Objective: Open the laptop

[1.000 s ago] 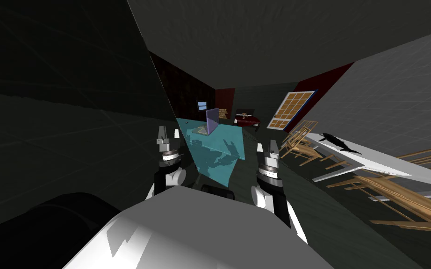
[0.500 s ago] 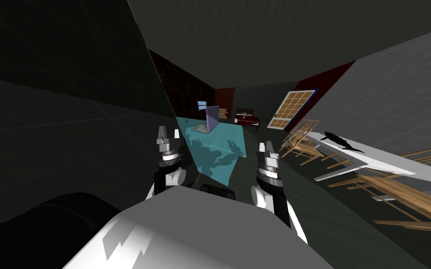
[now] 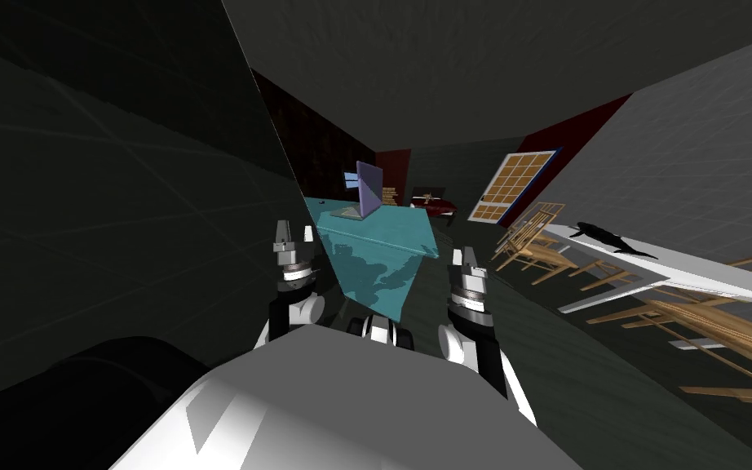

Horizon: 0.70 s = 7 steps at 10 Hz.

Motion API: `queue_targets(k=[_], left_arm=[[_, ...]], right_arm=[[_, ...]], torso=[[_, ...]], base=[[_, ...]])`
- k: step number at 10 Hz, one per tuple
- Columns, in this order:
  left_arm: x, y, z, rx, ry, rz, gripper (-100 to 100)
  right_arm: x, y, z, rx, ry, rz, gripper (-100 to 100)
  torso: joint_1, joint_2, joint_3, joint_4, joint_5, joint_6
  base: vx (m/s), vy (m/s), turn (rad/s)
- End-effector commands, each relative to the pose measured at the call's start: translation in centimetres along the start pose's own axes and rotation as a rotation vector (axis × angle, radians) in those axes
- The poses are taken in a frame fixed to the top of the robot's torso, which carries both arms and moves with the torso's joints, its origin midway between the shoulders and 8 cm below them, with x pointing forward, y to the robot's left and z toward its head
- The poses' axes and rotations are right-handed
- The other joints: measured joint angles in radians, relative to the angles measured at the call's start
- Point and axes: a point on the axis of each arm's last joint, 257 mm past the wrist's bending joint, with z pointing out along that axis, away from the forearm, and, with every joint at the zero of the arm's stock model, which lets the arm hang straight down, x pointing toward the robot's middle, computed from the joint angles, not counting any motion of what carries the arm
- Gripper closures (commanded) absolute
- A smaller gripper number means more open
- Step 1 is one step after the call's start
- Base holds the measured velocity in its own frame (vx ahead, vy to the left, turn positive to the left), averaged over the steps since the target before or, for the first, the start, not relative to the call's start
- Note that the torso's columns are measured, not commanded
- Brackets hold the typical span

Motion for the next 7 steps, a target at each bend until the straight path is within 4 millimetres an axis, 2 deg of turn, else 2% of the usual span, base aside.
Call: queue_targets(k=[1,7], left_arm=[[1.0,0.6,0.3,-0.021,0.075,0.01,-100],[2.9,2.7,1.0,-0.096,0.231,0.047,-100]], right_arm=[[0.0,0.0,0.0,0.001,0.0,0.0,0],[0.0,0.0,0.0,0.001,0.0,0.0,0]], torso=[[0.0,0.034,-0.069,0.033,0.0,0.0],[0.0,0.047,-0.094,0.047,0.0,0.0]], base=[[-0.007,0.002,-0.021],[-0.015,0.005,-0.02]])
